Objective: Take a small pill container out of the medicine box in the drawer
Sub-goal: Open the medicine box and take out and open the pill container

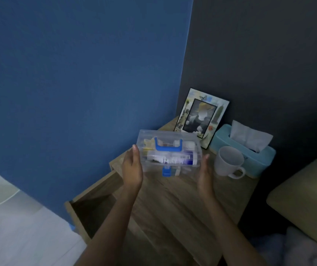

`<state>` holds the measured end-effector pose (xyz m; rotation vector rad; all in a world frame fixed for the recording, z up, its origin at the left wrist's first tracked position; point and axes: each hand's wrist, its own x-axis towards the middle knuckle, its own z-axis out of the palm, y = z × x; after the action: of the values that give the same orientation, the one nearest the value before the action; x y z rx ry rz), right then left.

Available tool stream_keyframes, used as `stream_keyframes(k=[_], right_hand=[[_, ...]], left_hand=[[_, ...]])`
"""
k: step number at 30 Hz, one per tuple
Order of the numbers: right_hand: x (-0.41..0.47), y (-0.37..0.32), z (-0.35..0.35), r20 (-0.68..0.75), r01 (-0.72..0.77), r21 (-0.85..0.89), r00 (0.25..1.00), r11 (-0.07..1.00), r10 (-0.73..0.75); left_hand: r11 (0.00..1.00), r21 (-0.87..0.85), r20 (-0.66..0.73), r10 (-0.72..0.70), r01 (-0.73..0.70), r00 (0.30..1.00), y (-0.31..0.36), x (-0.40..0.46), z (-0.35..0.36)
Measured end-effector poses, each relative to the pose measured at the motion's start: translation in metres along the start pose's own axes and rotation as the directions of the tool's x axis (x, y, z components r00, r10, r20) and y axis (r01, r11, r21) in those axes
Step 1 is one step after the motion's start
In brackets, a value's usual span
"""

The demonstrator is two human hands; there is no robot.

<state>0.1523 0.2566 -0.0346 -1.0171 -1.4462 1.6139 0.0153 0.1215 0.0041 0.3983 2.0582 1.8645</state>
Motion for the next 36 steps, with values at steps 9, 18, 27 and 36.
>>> stream_keyframes(k=[9, 18, 27, 36], right_hand=[[0.081, -0.060, 0.023, 0.027, 0.036, -0.036, 0.999, 0.999, -0.035], [0.117, -0.043, 0.034, 0.059, -0.088, -0.161, 0.993, 0.983, 0.098], [0.110, -0.027, 0.031, 0.072, -0.105, -0.131, 0.991, 0.986, 0.116], [0.039, -0.009, 0.008, 0.047, -0.035, 0.022, 0.998, 0.999, 0.034]], left_hand=[[0.996, -0.082, 0.110, -0.009, 0.018, 0.994, 0.011, 0.040, -0.008], [0.998, 0.049, 0.220, -0.058, 0.049, 0.974, -0.034, 0.022, -0.007], [0.997, 0.067, 0.209, -0.061, 0.048, 0.976, -0.035, 0.023, -0.006], [0.815, 0.507, 0.137, 0.246, -0.281, 0.960, -0.014, 0.059, 0.025]])
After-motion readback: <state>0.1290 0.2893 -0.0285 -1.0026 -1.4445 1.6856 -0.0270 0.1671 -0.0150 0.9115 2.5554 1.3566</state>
